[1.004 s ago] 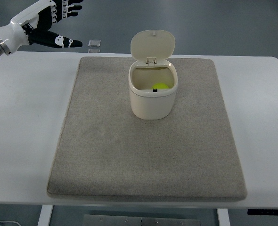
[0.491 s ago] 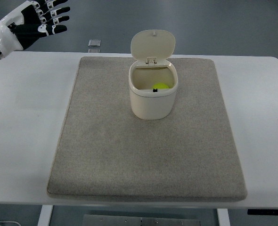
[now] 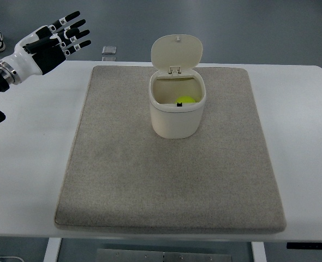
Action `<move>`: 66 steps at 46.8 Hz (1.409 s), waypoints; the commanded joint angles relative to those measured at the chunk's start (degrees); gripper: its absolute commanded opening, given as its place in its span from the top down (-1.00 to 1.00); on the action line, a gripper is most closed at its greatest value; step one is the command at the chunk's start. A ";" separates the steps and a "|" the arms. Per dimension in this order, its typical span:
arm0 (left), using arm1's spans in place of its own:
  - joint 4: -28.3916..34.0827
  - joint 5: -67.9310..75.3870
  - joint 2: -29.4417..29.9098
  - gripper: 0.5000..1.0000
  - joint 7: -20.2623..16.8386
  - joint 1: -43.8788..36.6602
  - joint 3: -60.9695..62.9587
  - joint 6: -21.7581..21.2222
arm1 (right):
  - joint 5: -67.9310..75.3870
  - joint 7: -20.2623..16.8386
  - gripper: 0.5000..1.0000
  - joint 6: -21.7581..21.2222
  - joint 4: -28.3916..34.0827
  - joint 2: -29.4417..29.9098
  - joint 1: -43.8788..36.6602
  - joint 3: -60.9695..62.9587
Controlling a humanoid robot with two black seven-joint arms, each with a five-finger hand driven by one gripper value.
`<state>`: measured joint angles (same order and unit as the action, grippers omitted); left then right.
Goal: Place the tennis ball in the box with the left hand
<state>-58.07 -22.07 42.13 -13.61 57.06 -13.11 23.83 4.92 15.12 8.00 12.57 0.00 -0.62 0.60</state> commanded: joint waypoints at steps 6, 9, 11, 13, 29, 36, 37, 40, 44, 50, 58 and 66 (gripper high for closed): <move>1.11 -2.89 -2.40 -0.98 2.97 -0.20 -0.16 -0.02 | 0.00 0.00 -0.75 0.00 0.00 0.00 0.00 0.01; 1.20 -3.24 -2.49 -0.98 4.20 -0.28 -0.68 -0.02 | 0.00 0.00 -0.75 0.00 0.00 0.00 0.00 0.01; 1.37 -3.94 -2.49 -0.98 5.08 -0.37 -1.39 -0.02 | 0.00 0.00 -0.75 0.00 0.00 0.00 0.00 0.01; 1.55 -4.91 -2.49 -0.97 5.87 -0.72 -1.91 -0.02 | 0.00 0.00 -0.75 0.00 0.00 0.00 0.00 0.01; 1.55 -5.70 -3.72 -0.97 6.84 -3.71 -4.47 0.25 | 0.00 0.00 -0.75 0.00 0.00 0.00 0.00 0.01; 1.90 -5.70 -3.72 -0.97 6.84 -4.24 -4.99 0.34 | 0.00 0.00 -0.75 0.09 0.00 0.00 0.00 0.01; 2.16 -5.62 -3.72 -0.97 6.84 -4.41 -5.08 0.42 | 0.00 0.00 -0.75 0.00 0.00 0.00 0.00 0.01; 2.69 -5.70 -3.64 -0.97 6.84 -4.59 -5.17 1.04 | 0.00 0.00 -0.76 0.00 0.00 0.00 0.00 0.01; 2.87 -5.62 -3.37 -0.97 6.75 -4.77 -5.43 2.44 | 0.00 0.00 -0.75 0.00 0.00 0.00 0.00 0.01; 3.57 -5.53 -3.28 -0.97 6.84 -4.77 -5.70 2.80 | 0.00 0.00 -0.76 0.00 0.00 0.00 0.00 0.01; 3.66 -5.27 -3.37 -0.97 6.84 -4.77 -6.31 2.80 | 0.18 0.00 -0.75 -0.09 0.17 0.00 0.00 0.19; 3.75 -5.27 -3.46 -0.97 6.84 -4.85 -6.40 2.80 | 0.09 0.00 -0.75 -0.09 0.44 0.00 0.00 0.10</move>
<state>-54.42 -27.33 38.77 -6.78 52.27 -19.50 26.63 5.11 15.12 7.84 12.98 0.00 -0.62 0.80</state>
